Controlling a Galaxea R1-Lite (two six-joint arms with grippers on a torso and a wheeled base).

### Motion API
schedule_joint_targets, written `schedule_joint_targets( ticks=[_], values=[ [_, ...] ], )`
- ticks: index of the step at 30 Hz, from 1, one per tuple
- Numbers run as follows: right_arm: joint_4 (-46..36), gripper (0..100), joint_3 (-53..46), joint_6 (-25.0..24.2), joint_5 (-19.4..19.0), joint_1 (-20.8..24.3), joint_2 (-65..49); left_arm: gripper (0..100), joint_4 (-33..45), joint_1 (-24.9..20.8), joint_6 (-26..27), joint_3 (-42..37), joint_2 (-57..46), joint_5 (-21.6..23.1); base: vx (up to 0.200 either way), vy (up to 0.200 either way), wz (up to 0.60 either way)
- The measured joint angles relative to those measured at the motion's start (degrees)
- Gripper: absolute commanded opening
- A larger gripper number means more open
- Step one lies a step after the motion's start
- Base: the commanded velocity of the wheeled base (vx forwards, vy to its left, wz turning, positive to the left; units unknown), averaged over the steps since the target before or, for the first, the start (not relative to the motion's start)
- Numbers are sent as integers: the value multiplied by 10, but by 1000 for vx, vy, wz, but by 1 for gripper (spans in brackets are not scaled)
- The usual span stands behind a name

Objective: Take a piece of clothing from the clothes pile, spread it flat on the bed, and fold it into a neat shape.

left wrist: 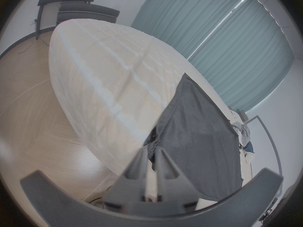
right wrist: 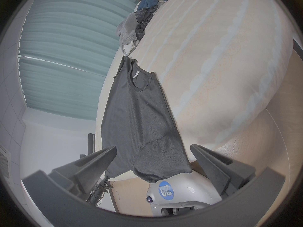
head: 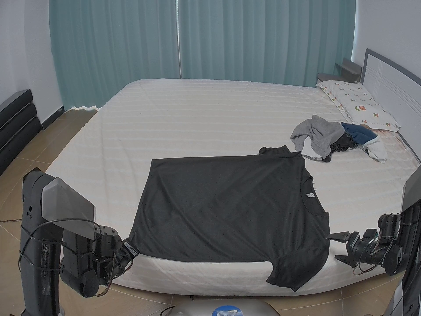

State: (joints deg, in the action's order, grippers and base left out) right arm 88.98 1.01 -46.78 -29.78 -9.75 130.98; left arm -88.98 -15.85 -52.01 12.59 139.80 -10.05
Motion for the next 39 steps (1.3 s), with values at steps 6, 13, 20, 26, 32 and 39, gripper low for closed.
schedule_joint_targets(
  ticks=[6,13,20,26,32,39],
  values=[
    [0,100,0,6,7,0,-1,0,0,1,-2,-11,-1,-17,0,0,0],
    [0,100,10,24,68,8,-14,0,0,3,-4,-24,-10,-14,0,0,0],
    [0,100,57,33,140,45,-2,0,0,6,-18,-27,-17,-6,0,0,0],
    [0,100,98,38,154,86,25,0,0,7,-34,-28,-20,12,0,0,0],
    [0,100,123,51,161,92,48,0,0,10,-35,-28,-20,15,0,0,0],
    [0,100,129,66,178,89,63,0,0,10,-35,-31,-20,15,0,0,0]
  ],
)
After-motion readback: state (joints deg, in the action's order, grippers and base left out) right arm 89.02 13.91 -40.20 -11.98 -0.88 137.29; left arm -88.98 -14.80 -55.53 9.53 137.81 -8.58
